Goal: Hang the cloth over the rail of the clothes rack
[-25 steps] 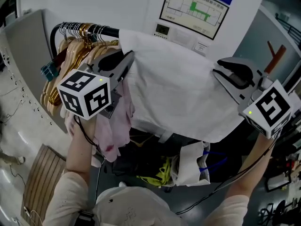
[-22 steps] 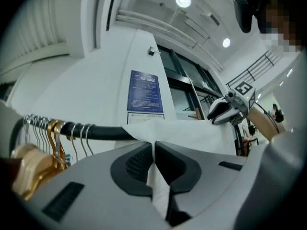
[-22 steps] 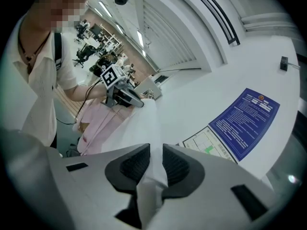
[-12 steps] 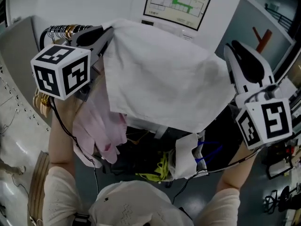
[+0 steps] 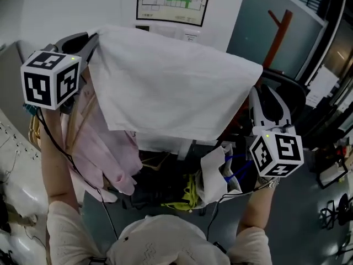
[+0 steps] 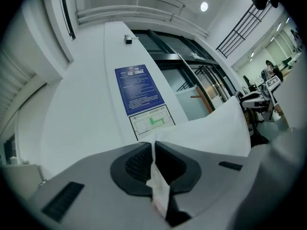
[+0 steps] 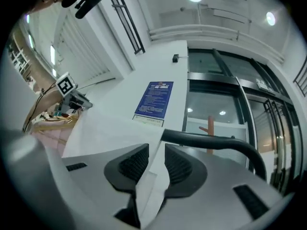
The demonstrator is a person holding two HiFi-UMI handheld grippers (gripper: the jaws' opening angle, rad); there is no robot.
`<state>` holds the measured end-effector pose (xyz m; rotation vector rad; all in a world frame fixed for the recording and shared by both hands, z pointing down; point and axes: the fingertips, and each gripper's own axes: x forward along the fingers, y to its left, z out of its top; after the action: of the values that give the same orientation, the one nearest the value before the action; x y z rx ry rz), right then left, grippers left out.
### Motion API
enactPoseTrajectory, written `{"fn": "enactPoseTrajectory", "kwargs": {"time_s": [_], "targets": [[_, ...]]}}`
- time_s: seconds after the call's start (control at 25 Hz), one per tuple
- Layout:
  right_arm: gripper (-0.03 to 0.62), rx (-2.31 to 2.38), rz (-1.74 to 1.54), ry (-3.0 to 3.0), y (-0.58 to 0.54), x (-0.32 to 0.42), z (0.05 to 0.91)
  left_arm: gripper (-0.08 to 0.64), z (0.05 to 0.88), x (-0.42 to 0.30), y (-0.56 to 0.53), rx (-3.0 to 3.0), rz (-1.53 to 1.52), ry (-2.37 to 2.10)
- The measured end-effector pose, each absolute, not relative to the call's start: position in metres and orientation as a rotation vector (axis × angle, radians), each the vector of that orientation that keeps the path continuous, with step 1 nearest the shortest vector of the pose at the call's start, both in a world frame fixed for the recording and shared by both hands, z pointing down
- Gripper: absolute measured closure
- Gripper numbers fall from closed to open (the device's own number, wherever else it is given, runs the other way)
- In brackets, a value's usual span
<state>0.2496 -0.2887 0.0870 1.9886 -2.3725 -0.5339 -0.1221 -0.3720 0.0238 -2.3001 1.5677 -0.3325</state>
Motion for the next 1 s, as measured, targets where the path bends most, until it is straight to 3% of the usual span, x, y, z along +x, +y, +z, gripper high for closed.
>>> {"fn": "enactPoseTrajectory", "kwargs": {"time_s": [0.36,0.48,0.84,1.0], "targets": [[0.508,1.838,-0.463,-2.599,-0.307,0.237,0.078,0.537,0.004,-0.116,-0.387,-2.273,-0.372,1.595],[0.571,1.870,-0.391,-2.657,-0.305,0.242,0.077,0.537,0.006,-0.119,-0.388,-2.280,-0.367,1.606],[0.572,2.054,-0.494,-2.510,-0.293,0.273,0.053,0.534,0.001,-0.093,-0.401,-2.242,-0.515,1.481],[0.572,2.047,-0.423,-2.527,-0.297,0.277,0.068,0.438,0.017,-0.101,-0.397,-2.120,-0.615,1.441]]}}
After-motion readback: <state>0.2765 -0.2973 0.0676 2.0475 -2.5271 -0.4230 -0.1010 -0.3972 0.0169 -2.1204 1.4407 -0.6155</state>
